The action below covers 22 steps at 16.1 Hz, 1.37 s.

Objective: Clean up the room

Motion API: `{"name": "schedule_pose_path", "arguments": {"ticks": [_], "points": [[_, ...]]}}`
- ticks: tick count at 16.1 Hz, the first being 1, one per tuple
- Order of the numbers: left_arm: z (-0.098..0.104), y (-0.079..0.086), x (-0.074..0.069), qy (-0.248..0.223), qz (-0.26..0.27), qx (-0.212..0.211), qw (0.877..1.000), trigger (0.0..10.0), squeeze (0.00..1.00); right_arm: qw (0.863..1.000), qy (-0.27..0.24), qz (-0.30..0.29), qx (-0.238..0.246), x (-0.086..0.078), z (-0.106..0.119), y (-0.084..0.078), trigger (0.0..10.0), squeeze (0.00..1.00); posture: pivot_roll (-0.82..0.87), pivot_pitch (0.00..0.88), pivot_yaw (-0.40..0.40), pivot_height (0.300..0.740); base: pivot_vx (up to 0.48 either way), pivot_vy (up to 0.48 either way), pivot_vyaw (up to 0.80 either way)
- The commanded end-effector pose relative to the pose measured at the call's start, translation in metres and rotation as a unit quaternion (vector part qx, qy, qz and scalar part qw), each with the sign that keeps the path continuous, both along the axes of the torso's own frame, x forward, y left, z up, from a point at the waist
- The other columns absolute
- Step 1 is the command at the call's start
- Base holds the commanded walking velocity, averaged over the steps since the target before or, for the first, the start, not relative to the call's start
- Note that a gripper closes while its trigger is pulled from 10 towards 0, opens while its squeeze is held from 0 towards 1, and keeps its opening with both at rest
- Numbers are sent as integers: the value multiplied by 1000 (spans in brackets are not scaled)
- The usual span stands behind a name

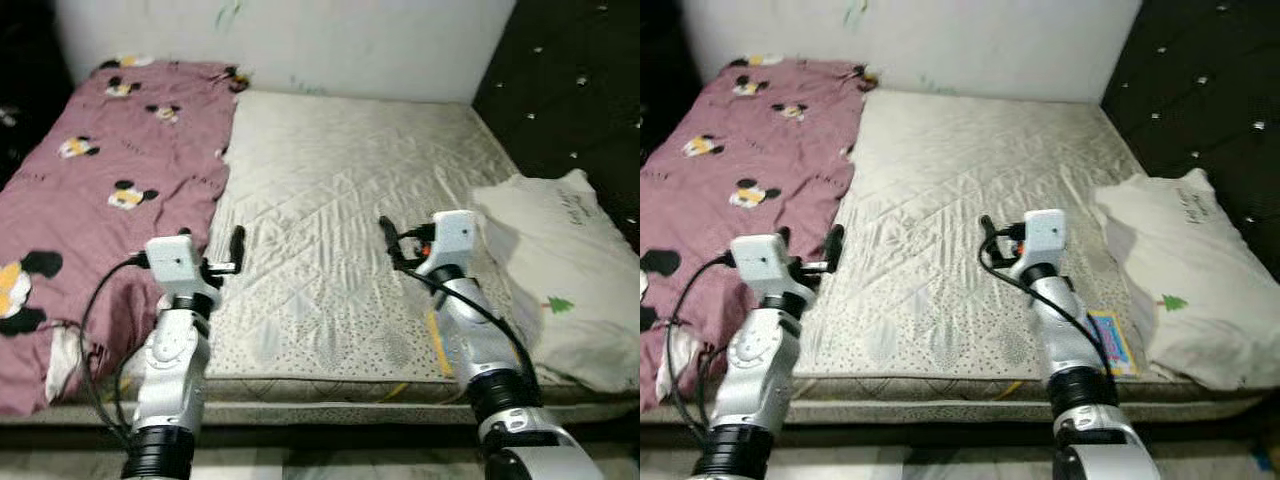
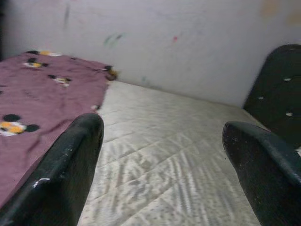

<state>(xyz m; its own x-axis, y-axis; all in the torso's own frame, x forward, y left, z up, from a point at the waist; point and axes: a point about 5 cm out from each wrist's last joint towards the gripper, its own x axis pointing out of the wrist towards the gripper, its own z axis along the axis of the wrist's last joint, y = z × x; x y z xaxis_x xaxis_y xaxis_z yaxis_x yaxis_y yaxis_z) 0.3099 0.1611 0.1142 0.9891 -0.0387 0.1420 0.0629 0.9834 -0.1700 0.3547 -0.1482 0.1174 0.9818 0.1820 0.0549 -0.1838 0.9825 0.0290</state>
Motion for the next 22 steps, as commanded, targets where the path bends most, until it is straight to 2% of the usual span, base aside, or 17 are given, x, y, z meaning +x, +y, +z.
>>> {"name": "schedule_pose_path", "arguments": {"ticks": [1, 7, 22], "points": [[1, 3, 2, 3, 2, -1, 1000, 10000, 0, 1000, -3, 1, 3, 2, 2, 2, 10000, 0, -43, 42, -87, 740, 0, 480, 0], [1, 3, 3, 4, 3, -10, 1000, 10000, 0, 1000, 10, -9, -20, 3, -1, 0, 10000, 0, -45, 43, -90, 740, 0, 476, 0], [0, 4, 2, 8, 7, -16, 1000, 10000, 0, 999, 24, -5, -39, 5, -5, 1, 10000, 0, -44, 41, -89, 740, 0, 477, 0]]}}
